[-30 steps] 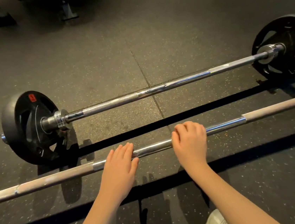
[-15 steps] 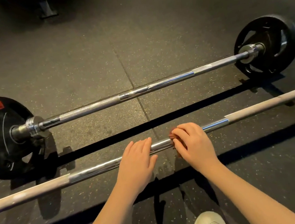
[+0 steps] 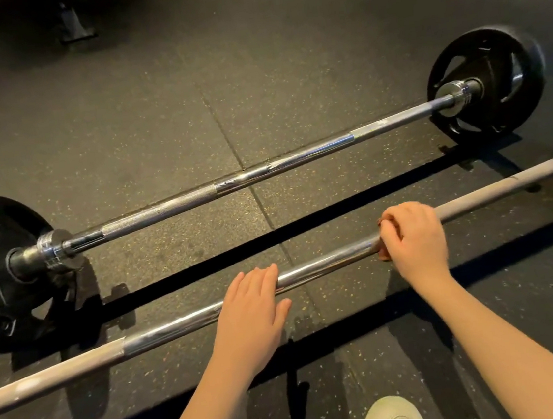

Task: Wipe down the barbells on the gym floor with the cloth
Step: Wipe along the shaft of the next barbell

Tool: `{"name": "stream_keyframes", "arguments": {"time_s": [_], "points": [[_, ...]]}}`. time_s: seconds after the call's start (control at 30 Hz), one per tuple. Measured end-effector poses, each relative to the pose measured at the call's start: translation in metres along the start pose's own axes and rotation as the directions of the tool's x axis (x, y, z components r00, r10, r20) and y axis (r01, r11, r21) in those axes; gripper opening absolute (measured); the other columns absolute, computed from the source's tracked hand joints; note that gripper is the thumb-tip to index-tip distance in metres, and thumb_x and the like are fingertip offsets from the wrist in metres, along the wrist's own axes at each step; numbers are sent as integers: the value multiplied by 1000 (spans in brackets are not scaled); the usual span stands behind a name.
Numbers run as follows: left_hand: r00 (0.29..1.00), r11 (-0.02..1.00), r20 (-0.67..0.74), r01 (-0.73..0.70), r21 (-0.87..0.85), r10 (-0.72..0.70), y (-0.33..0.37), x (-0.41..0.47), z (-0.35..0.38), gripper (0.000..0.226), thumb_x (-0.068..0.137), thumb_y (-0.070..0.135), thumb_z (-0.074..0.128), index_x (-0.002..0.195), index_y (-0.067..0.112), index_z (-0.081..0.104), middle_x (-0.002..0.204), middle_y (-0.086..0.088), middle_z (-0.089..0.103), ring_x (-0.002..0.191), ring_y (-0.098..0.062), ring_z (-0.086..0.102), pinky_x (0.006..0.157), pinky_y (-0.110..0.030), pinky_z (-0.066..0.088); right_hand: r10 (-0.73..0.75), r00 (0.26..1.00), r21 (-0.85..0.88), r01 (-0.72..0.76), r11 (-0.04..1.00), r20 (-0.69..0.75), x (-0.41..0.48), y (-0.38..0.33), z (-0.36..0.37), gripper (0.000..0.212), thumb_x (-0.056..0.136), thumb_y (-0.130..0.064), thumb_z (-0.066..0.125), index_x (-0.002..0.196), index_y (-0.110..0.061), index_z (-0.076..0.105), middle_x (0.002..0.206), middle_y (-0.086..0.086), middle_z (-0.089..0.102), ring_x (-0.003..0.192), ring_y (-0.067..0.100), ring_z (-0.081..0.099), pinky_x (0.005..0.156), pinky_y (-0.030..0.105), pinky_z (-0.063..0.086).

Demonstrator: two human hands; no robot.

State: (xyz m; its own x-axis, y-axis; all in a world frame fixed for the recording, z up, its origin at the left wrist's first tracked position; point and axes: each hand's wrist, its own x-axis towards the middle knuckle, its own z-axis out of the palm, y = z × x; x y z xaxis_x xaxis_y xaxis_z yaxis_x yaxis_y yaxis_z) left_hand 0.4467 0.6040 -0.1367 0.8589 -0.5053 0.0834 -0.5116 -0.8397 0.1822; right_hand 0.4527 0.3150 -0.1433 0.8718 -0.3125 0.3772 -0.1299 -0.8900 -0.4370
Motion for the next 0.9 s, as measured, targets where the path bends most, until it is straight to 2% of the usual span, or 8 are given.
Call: {"name": "stream_keyframes", "arguments": {"time_s": [0.1,0.27,0.43,0.53,0.6,0.7,0.8,0.9], "points": [[1000,1000,1,4,-8,-4,1,0,1,52,91,42,34,125,10,56,113,2,64,107,-18,61,101,-39,44,214,975,84,-210,974,-52,-17,-25,6,34,92,-37,38,89,-11,59,99,4,55,102,26,45,85,38,39],[1000,1000,-26,-1,-5,1,-3,0,4,51,91,43,35,125,12,55,114,4,63,108,-16,60,105,-34,38,-190,973,-18,194,981,131,-9,9,-11,33,94,-36,40,92,-12,63,95,1,58,93,25,52,83,38,42],[999,1000,-47,-3,1,3,0,-1,4,51,91,43,35,124,11,57,111,3,64,104,-17,61,99,-37,45,274,959,47,-272,961,-70,-6,-20,1,29,95,-32,39,84,-14,58,90,-1,52,96,23,44,87,42,42],[999,1000,-52,1,6,-1,-1,0,5,51,91,43,35,125,11,56,112,3,64,105,-17,62,100,-37,44,-89,996,103,87,991,21,-32,-47,8,29,95,-30,43,85,-11,63,91,1,58,93,21,47,87,37,40],[999,1000,-48,-3,9,3,-2,-1,4,51,91,43,34,126,12,56,113,4,63,106,-16,61,101,-36,43,-300,952,111,292,950,67,-23,-31,3,28,93,-27,46,85,-10,67,89,3,62,89,20,51,82,33,40],[999,1000,-43,-6,11,7,1,1,4,52,91,43,34,127,11,55,114,4,63,108,-16,61,101,-37,43,-42,999,21,43,999,-24,3,-11,-1,31,90,-28,40,80,-11,64,79,2,60,81,27,53,74,36,40],[999,1000,-45,-7,13,7,3,1,4,51,91,42,35,126,10,56,113,3,64,107,-18,62,100,-38,44,242,963,71,-235,969,-119,-11,-45,17,28,91,-24,39,93,-8,62,87,4,59,90,26,51,85,40,42],[999,1000,-41,-1,21,2,2,1,3,51,91,42,35,125,10,56,113,2,64,107,-18,62,99,-39,45,-205,979,160,203,966,1,-40,-60,19,21,91,-19,46,91,-7,63,90,4,59,90,22,50,87,35,42]]}}
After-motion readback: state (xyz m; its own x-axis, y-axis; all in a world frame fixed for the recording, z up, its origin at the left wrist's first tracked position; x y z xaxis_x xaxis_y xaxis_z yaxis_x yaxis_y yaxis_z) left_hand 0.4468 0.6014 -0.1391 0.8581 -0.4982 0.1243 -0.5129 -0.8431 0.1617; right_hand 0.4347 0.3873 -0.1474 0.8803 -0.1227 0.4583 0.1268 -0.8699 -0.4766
